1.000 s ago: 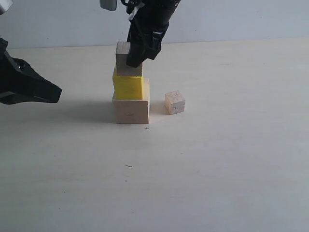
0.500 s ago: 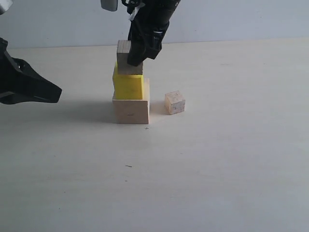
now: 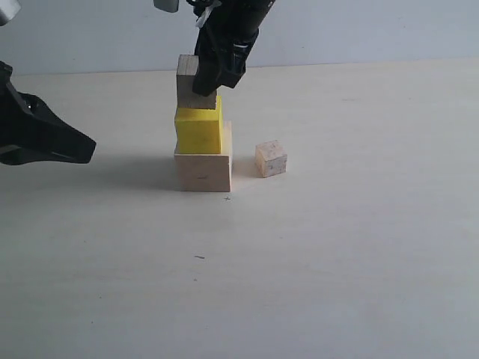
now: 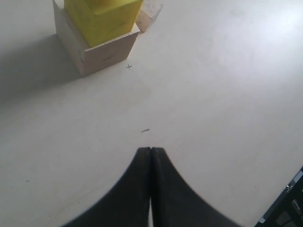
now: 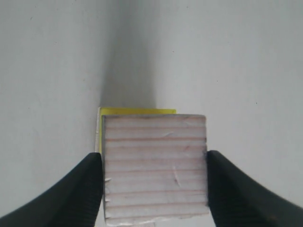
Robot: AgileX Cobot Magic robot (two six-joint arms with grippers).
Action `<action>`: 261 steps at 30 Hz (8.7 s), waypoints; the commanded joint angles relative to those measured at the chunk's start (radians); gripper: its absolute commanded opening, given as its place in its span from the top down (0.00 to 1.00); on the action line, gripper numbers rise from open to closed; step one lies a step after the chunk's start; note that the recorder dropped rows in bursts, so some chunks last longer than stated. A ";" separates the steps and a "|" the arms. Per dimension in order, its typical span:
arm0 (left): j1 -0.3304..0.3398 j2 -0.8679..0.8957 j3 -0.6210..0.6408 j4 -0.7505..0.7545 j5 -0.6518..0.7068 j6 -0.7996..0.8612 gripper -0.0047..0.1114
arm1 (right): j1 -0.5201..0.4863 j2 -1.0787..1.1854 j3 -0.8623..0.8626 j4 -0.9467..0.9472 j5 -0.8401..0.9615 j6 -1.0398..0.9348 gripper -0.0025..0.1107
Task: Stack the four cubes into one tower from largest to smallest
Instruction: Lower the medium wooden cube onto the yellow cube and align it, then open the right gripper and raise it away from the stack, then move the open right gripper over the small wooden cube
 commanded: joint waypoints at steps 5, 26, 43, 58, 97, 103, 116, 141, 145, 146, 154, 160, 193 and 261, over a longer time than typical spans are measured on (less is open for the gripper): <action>-0.001 -0.005 0.006 -0.007 0.016 0.002 0.96 | -0.002 0.022 0.001 0.012 -0.012 -0.002 0.98; -0.001 -0.005 0.006 -0.007 0.018 0.002 0.96 | -0.002 0.032 0.001 0.012 -0.005 0.000 0.98; -0.001 -0.005 0.006 -0.002 0.018 0.003 0.96 | -0.002 0.032 0.001 0.018 0.018 0.013 0.42; -0.001 -0.005 0.006 0.005 0.018 0.003 0.96 | -0.002 0.032 0.001 0.056 0.001 0.013 0.34; -0.001 -0.005 0.006 0.005 0.005 0.008 0.96 | -0.002 -0.004 0.001 0.054 -0.049 0.059 0.98; -0.001 -0.005 0.006 0.005 0.003 0.008 0.96 | -0.002 0.009 0.001 0.054 -0.049 0.060 0.98; -0.001 -0.005 0.006 0.005 0.003 0.008 0.96 | -0.002 0.037 0.001 0.054 -0.027 0.059 0.98; -0.001 -0.005 0.006 0.005 0.003 0.008 0.96 | -0.002 0.036 0.001 0.079 -0.038 0.060 0.38; -0.001 -0.005 0.006 0.005 0.003 0.008 0.96 | -0.002 0.036 0.001 0.079 -0.039 0.060 0.38; -0.001 -0.005 0.006 0.005 0.003 0.008 0.96 | -0.002 0.036 0.001 0.079 -0.044 0.060 0.38; -0.001 -0.005 0.006 0.007 0.003 0.010 0.96 | -0.002 0.032 0.001 0.079 -0.046 0.062 0.38; -0.001 -0.005 0.006 0.007 0.003 0.014 0.96 | -0.002 -0.010 0.001 0.073 -0.013 0.148 0.30; -0.001 -0.005 0.046 0.008 0.014 0.028 0.96 | -0.121 -0.186 0.001 -0.433 -0.003 1.000 0.98; -0.001 0.015 0.049 0.176 0.009 -0.077 0.96 | -0.200 0.222 0.001 -0.037 0.057 0.978 0.38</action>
